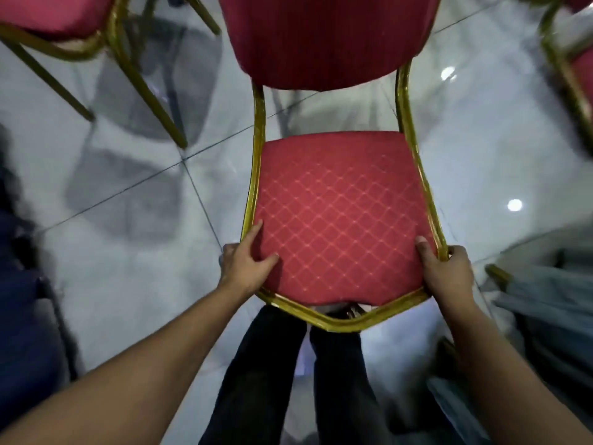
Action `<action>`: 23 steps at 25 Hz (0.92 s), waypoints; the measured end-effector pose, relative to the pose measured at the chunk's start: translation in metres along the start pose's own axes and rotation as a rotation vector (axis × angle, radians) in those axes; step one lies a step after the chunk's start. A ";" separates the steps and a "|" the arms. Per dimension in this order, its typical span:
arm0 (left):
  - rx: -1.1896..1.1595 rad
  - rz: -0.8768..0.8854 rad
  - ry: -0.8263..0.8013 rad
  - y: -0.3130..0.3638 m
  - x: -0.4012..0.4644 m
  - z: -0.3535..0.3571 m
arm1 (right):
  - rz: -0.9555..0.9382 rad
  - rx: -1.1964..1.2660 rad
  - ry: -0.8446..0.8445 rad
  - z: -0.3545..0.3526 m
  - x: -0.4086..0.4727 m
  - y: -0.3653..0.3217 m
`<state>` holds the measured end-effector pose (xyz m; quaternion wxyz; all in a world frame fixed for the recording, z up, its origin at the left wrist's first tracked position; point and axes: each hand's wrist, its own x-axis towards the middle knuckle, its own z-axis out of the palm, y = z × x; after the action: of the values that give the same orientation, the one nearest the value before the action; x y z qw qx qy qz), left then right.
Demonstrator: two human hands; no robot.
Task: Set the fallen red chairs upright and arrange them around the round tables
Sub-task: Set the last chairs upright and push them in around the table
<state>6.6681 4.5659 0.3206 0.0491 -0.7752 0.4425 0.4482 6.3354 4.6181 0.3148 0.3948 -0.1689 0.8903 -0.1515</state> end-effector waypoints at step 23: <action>0.384 0.768 0.411 0.322 -0.204 -0.269 | -0.619 -0.020 0.092 -0.225 -0.160 -0.341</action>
<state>6.5660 4.3754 0.7340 -0.0661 -0.6050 0.7725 0.1814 6.3284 4.4103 0.7016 0.2876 -0.4289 0.8148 -0.2635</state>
